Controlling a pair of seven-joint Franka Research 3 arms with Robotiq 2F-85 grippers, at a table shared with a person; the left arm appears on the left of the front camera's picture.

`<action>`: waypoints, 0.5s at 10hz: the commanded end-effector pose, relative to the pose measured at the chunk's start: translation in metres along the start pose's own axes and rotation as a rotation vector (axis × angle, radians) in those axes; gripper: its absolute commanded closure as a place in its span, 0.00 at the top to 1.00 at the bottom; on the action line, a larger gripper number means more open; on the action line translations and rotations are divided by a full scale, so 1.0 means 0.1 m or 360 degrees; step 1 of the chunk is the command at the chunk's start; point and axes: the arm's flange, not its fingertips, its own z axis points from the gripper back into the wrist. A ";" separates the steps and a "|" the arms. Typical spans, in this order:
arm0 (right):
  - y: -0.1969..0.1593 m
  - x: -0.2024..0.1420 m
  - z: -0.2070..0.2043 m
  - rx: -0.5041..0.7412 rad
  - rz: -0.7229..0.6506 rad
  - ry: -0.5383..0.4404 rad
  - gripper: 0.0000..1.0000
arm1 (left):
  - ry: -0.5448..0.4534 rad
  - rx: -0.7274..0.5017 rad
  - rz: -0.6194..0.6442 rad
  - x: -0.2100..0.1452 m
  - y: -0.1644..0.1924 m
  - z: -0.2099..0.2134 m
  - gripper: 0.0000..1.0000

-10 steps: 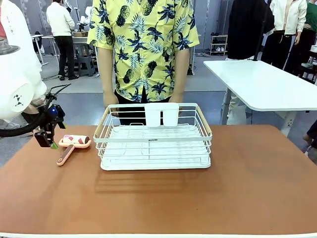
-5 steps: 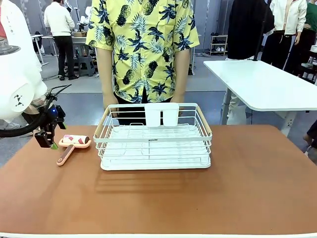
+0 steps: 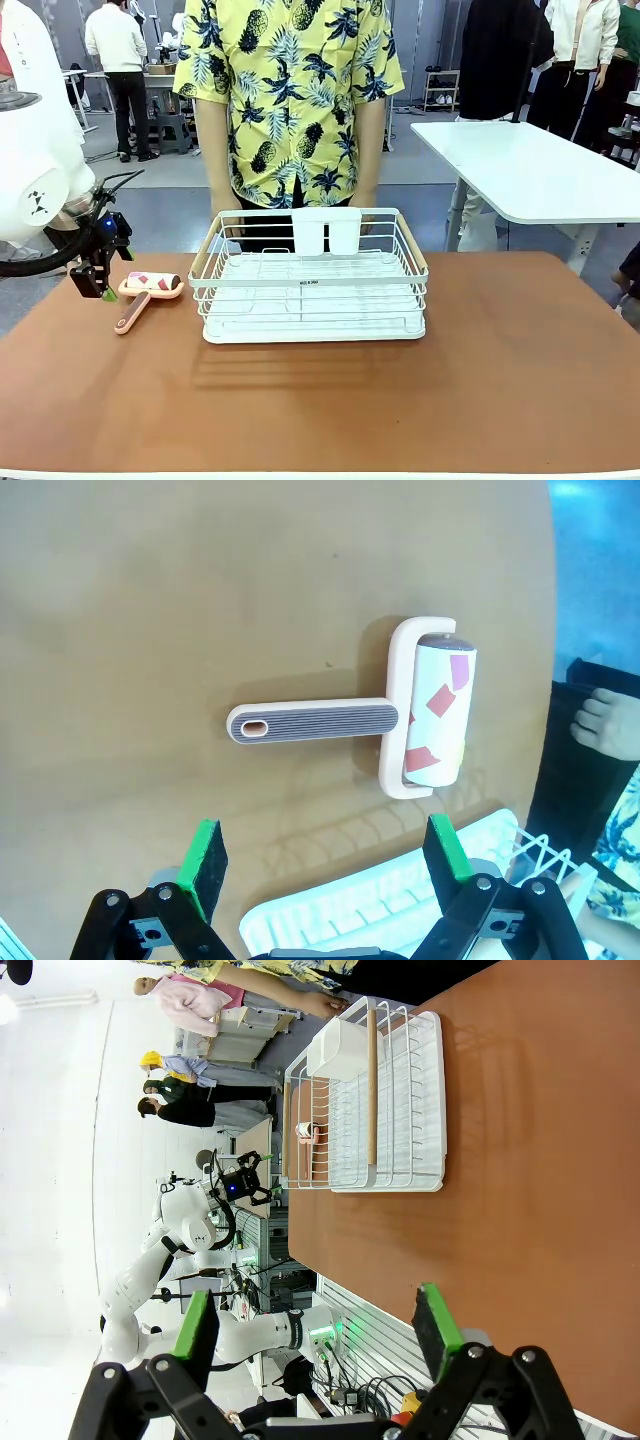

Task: Clean the table.
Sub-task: Place the Lint Roller down when the Dish drying rack is positioned in the middle of the table.

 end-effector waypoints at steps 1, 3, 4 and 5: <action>0.04 -0.01 0.01 0.0023 0.0004 -0.0003 1.00 | 0.0002 -0.0011 0.0017 0.00 0.00 -0.01 1.00; 0.04 -0.01 0.01 0.0023 0.0004 -0.0003 1.00 | 0.0002 -0.0011 0.0017 0.00 0.00 -0.01 1.00; 0.04 -0.01 0.01 0.0023 0.0004 -0.0003 1.00 | 0.0002 -0.0011 0.0017 0.00 0.00 -0.01 1.00; 0.04 -0.01 0.01 0.0023 0.0004 -0.0003 1.00 | 0.0002 -0.0011 0.0017 0.00 0.00 -0.01 1.00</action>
